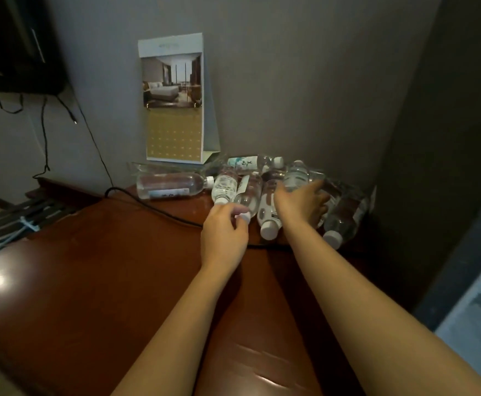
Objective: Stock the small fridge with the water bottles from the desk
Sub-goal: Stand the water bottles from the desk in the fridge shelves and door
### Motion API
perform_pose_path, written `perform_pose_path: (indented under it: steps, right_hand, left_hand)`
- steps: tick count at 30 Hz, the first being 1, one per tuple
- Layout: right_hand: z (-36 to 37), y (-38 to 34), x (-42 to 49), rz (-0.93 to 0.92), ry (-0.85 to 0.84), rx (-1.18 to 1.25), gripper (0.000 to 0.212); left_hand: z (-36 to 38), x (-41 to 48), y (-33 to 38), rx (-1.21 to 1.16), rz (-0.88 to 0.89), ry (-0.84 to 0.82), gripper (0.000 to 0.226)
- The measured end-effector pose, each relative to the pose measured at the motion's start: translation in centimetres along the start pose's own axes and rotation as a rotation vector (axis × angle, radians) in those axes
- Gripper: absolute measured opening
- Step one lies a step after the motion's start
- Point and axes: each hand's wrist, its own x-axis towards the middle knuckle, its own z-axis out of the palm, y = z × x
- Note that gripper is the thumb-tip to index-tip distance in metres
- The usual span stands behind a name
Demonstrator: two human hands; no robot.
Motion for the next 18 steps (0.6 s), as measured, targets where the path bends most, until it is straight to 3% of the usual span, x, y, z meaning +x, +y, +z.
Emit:
perform_pose_path:
  steps: [4, 12, 18]
  right_hand:
    - [1.1, 0.4, 1.0, -0.038, 0.007, -0.110, 0.086]
    - [0.1, 0.6, 1.2, -0.138, -0.005, -0.229, 0.078]
    - [-0.6, 0.2, 0.5, 0.056, -0.044, -0.012, 0.076]
  left_hand:
    - [0.3, -0.5, 0.4, 0.052, 0.064, -0.050, 0.019]
    - [0.3, -0.5, 0.2, 0.063, 0.013, -0.053, 0.021]
    - [0.3, -0.7, 0.4, 0.064, 0.006, -0.065, 0.020]
